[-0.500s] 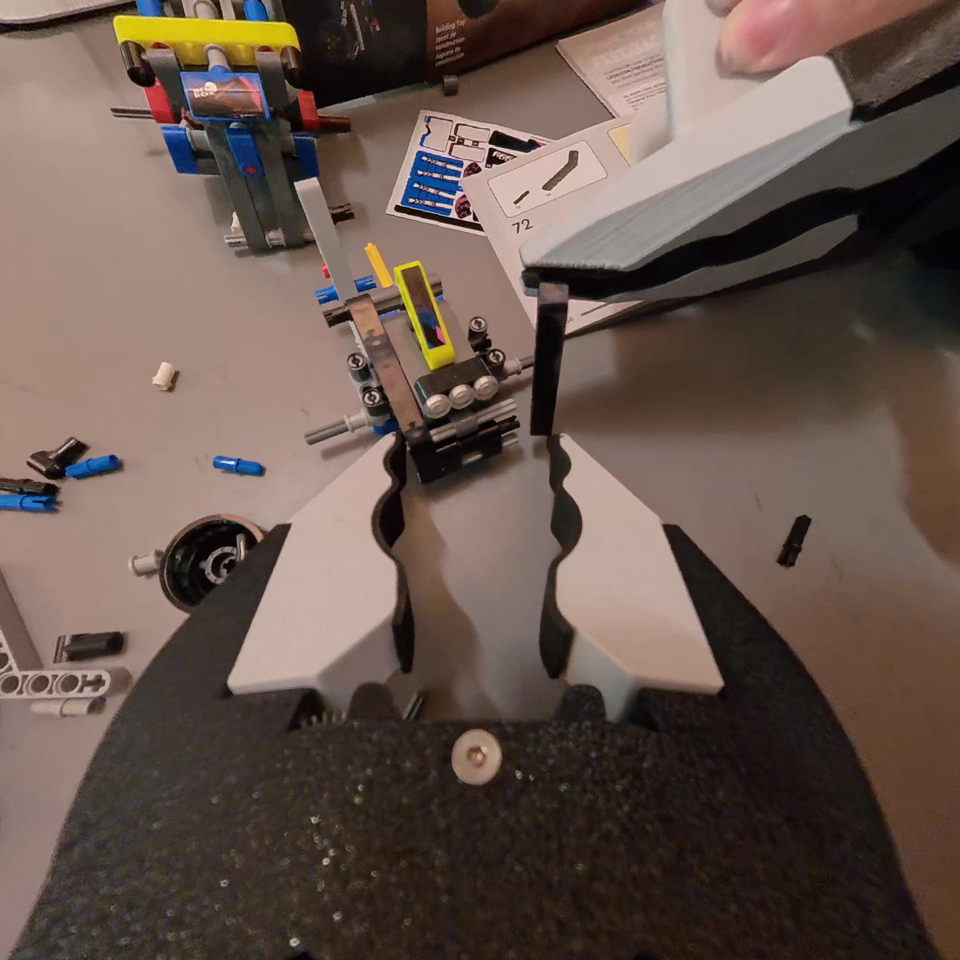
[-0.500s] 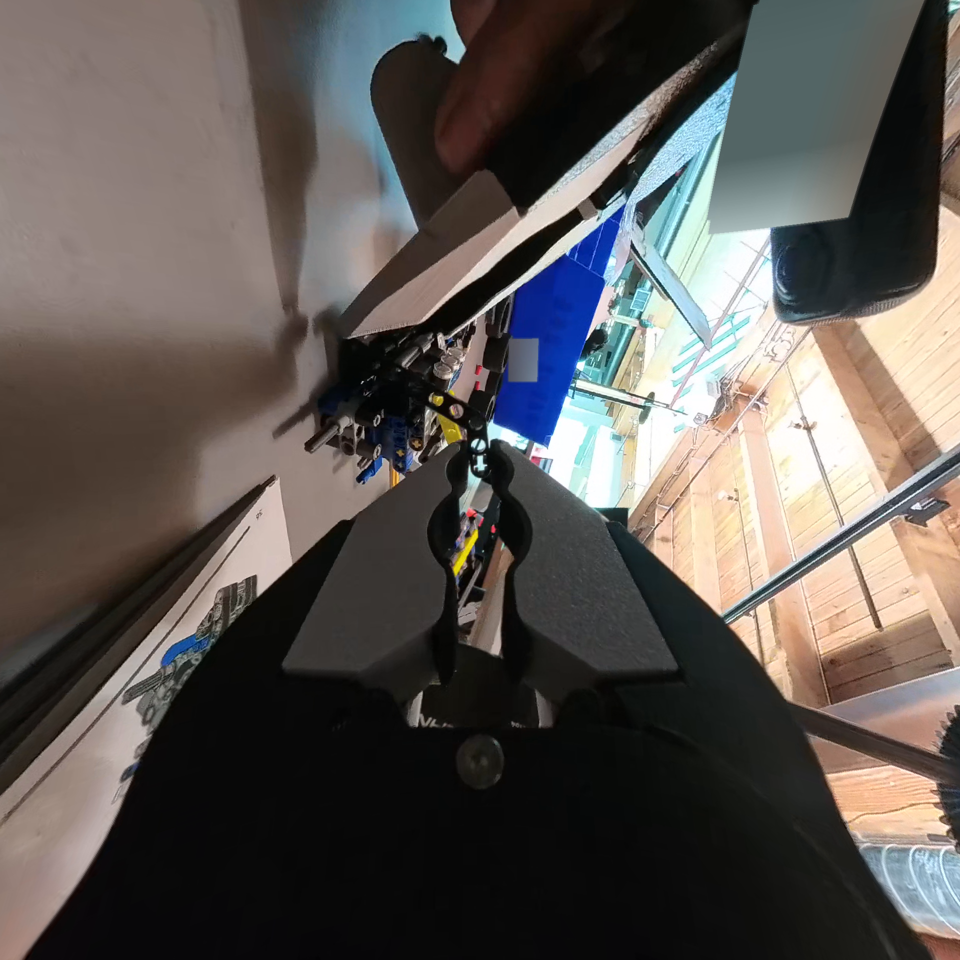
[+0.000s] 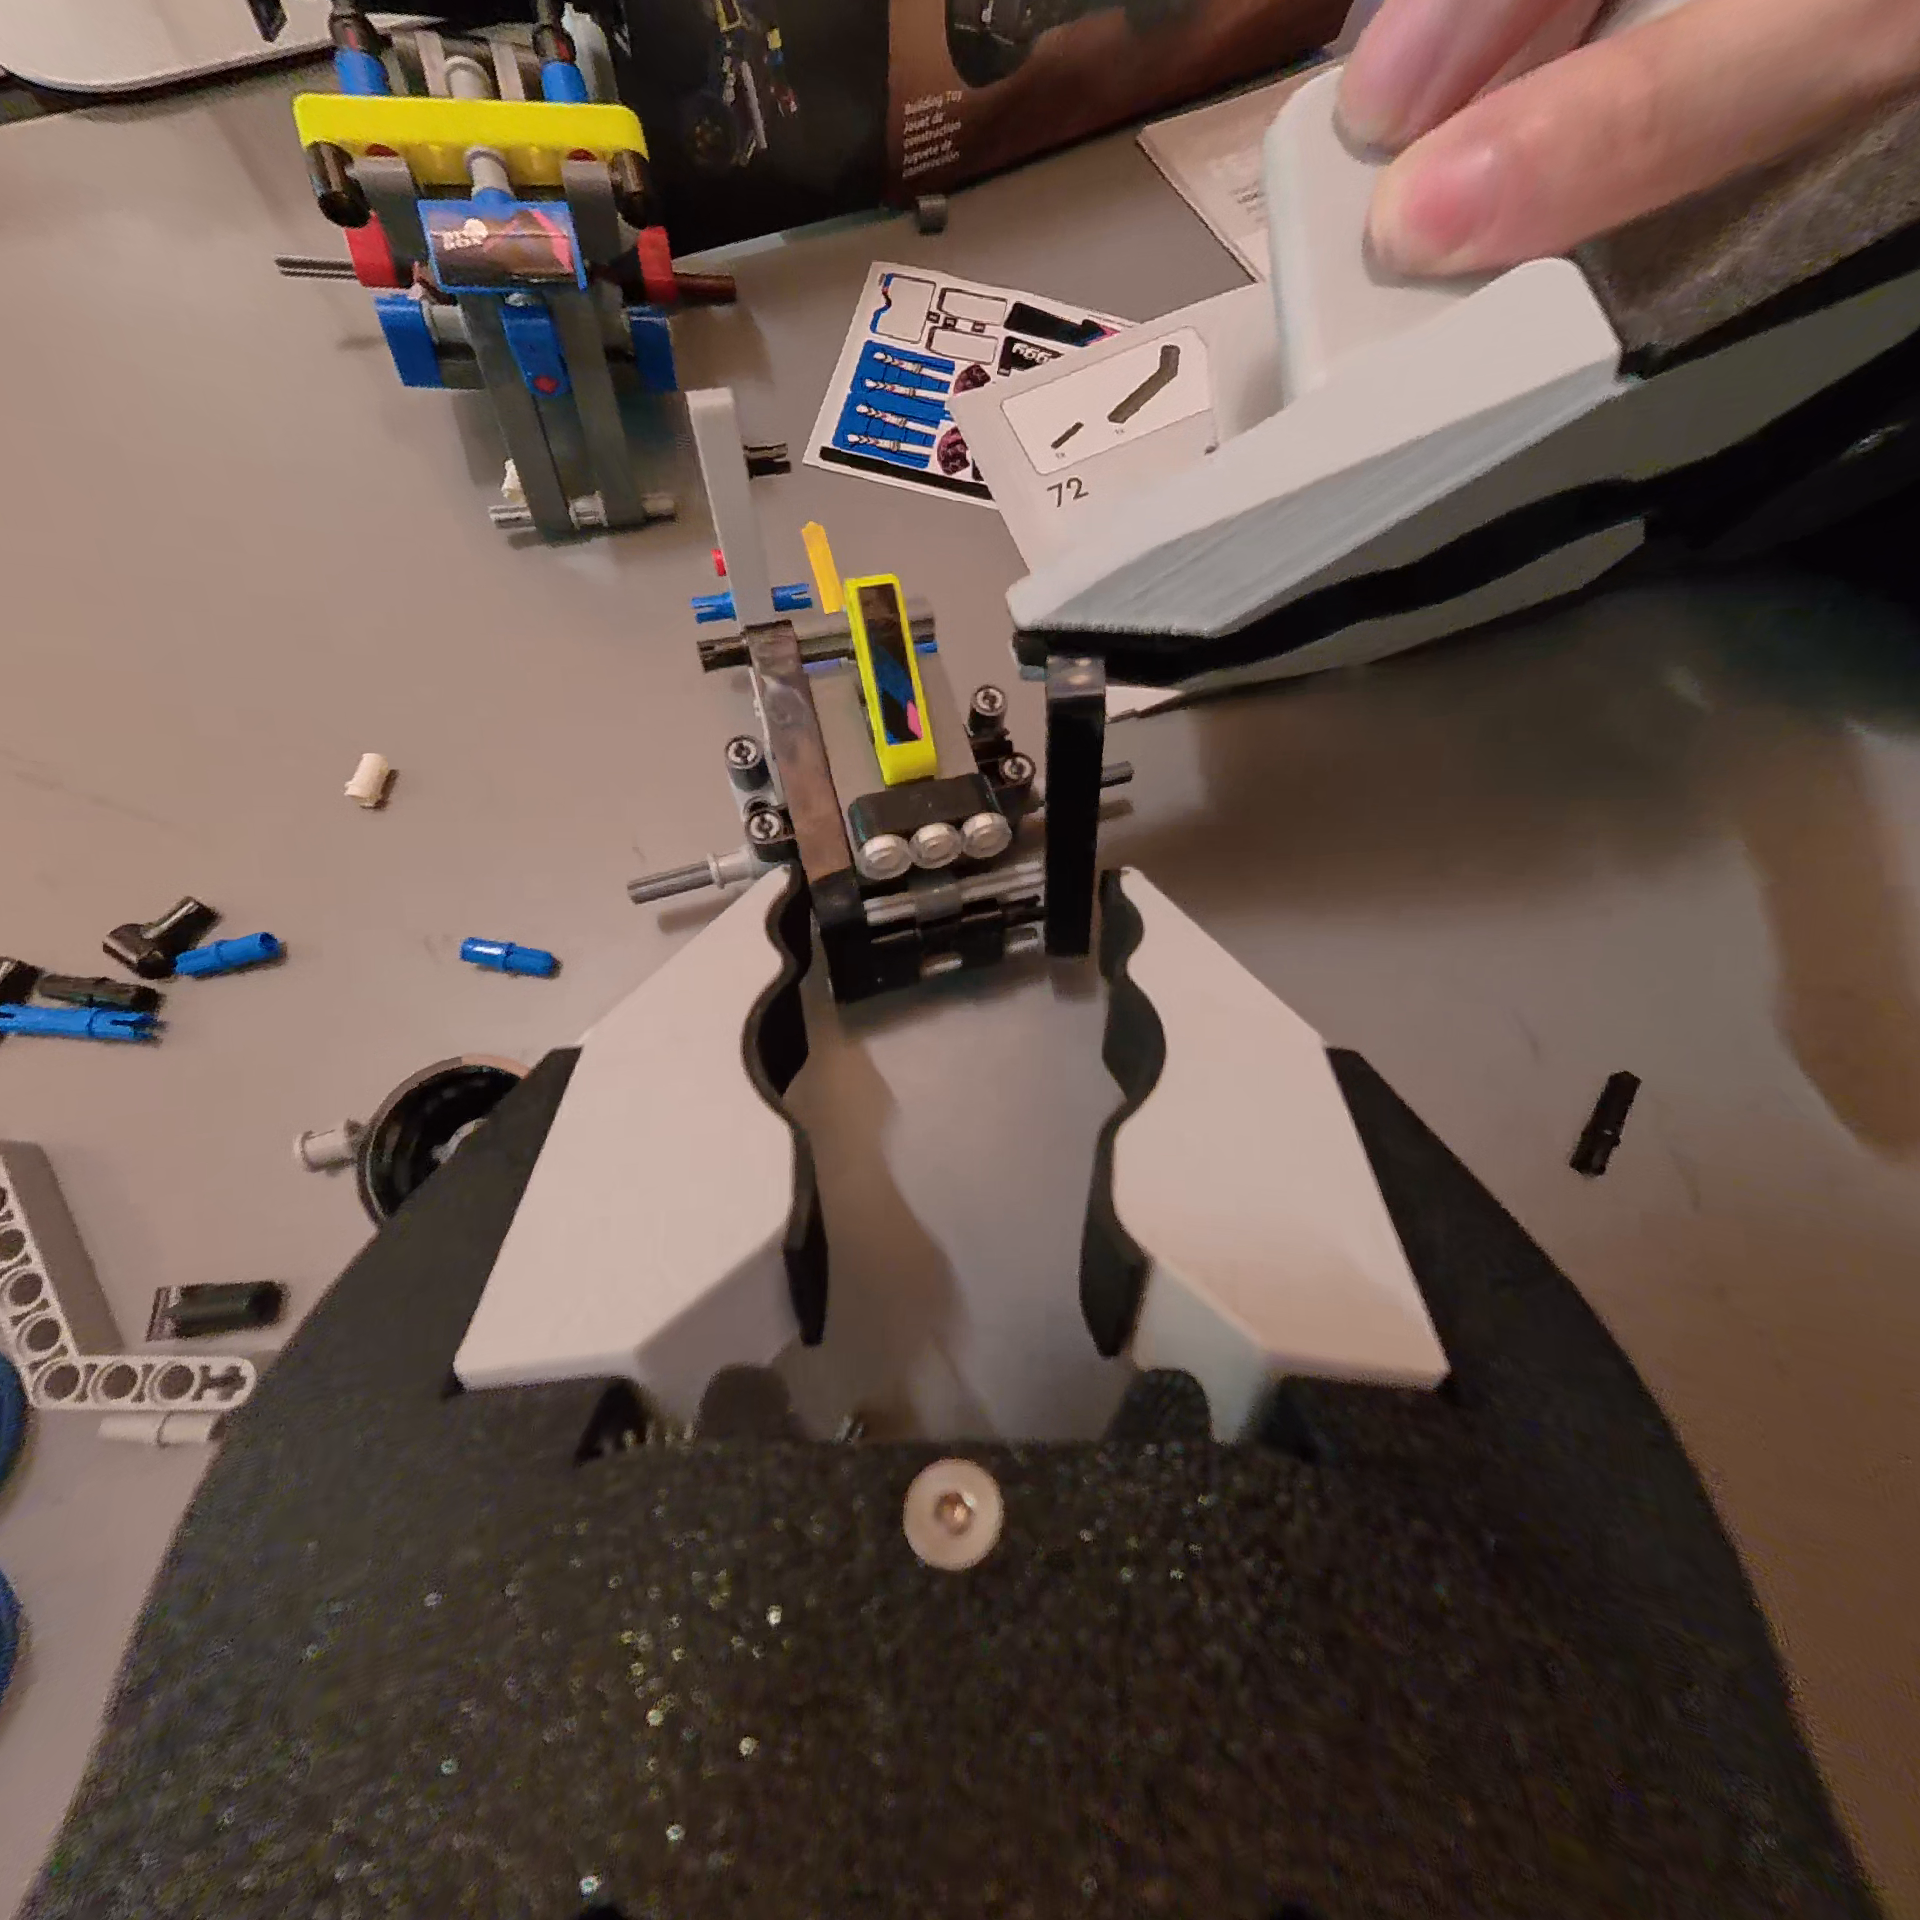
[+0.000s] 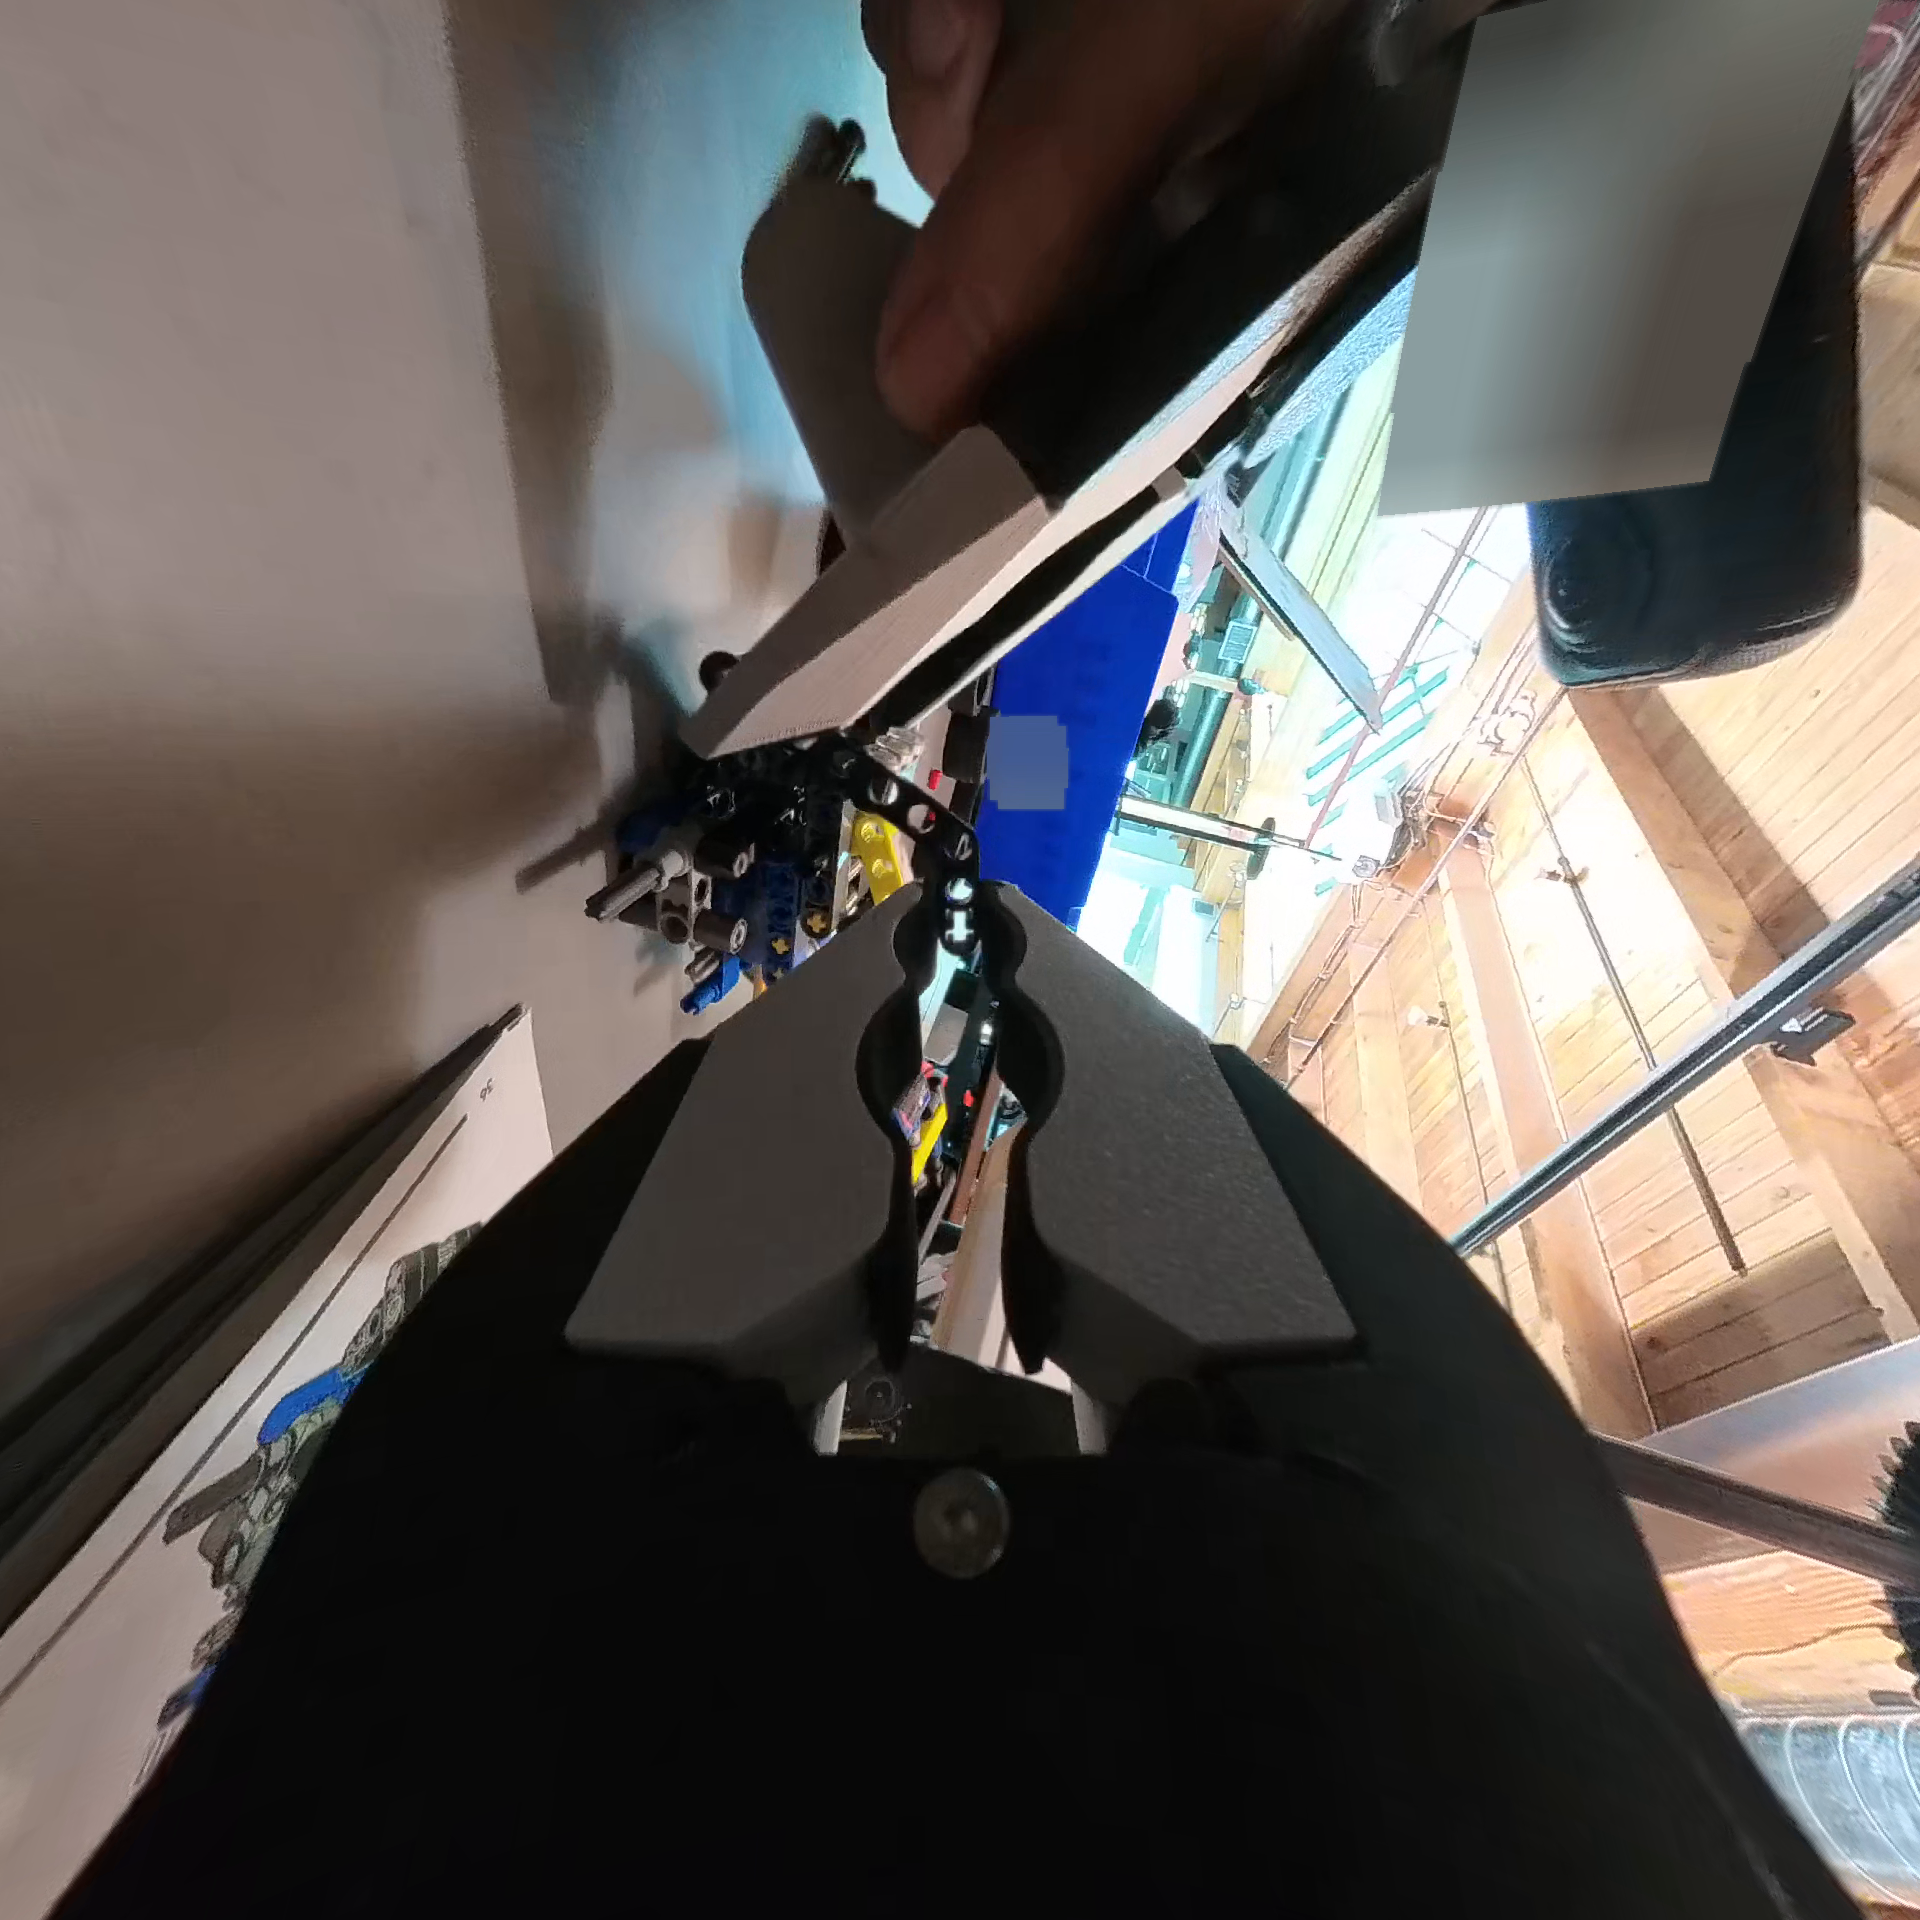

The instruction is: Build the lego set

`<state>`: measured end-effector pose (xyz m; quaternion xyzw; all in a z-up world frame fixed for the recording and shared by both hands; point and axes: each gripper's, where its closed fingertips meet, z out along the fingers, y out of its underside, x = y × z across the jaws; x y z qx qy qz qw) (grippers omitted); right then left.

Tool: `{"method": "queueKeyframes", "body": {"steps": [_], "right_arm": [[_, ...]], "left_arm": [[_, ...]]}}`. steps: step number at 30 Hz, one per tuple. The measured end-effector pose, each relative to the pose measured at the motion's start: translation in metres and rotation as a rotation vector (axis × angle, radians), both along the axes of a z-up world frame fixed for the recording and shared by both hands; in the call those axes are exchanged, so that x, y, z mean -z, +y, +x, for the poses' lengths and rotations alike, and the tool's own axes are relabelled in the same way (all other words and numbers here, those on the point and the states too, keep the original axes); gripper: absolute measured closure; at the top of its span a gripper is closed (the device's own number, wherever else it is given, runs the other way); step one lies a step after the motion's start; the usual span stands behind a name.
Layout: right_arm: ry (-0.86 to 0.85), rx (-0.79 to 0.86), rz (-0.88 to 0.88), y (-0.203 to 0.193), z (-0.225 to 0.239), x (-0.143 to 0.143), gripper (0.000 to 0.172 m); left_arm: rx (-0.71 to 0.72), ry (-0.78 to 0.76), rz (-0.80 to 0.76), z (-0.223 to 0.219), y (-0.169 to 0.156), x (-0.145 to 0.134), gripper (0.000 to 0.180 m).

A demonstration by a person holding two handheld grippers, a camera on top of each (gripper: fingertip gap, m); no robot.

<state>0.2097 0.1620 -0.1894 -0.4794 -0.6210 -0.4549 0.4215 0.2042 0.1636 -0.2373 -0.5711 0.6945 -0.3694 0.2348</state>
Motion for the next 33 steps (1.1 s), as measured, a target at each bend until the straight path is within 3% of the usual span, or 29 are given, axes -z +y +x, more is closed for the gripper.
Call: {"method": "queueKeyframes", "body": {"steps": [24, 27, 30, 33], "right_arm": [[-0.174, -0.006, 0.04, 0.011, 0.001, 0.007, 0.167], [-0.175, 0.031, 0.008, 0.012, 0.009, 0.01, 0.158], [-0.056, 0.034, -0.071, 0.008, 0.007, 0.012, 0.151], [0.231, 0.081, -0.272, -0.001, 0.007, 0.011, 0.135]], "left_arm": [[0.001, 0.007, 0.1, 0.001, 0.011, 0.008, 0.133], [0.013, 0.008, 0.113, 0.002, 0.013, 0.008, 0.133], [0.033, 0.003, 0.132, 0.001, 0.014, 0.009, 0.133], [0.05, -0.004, 0.143, 0.001, 0.014, 0.008, 0.133]]}}
